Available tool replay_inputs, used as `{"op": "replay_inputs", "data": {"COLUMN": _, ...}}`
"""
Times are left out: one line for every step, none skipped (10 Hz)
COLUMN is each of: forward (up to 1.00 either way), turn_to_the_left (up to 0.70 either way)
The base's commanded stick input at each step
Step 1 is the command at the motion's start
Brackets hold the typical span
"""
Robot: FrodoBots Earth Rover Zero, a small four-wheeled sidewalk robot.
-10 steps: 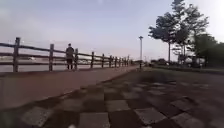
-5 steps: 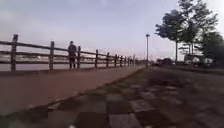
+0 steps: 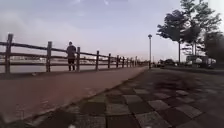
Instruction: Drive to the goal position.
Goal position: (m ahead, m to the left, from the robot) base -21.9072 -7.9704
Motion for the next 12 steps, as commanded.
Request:
{"op": "replay_inputs", "data": {"forward": 0.0, "turn_to_the_left": -0.71}}
{"op": "replay_inputs", "data": {"forward": 0.0, "turn_to_the_left": -1.0}}
{"op": "replay_inputs", "data": {"forward": 0.0, "turn_to_the_left": -1.0}}
{"op": "replay_inputs", "data": {"forward": 0.0, "turn_to_the_left": -1.0}}
{"op": "replay_inputs", "data": {"forward": 0.0, "turn_to_the_left": -1.0}}
{"op": "replay_inputs", "data": {"forward": 0.0, "turn_to_the_left": -1.0}}
{"op": "replay_inputs", "data": {"forward": 0.0, "turn_to_the_left": -1.0}}
{"op": "replay_inputs", "data": {"forward": 0.0, "turn_to_the_left": -1.0}}
{"op": "replay_inputs", "data": {"forward": 0.0, "turn_to_the_left": -1.0}}
{"op": "replay_inputs", "data": {"forward": 0.0, "turn_to_the_left": -1.0}}
{"op": "replay_inputs", "data": {"forward": 0.0, "turn_to_the_left": -1.0}}
{"op": "replay_inputs", "data": {"forward": 0.0, "turn_to_the_left": -1.0}}
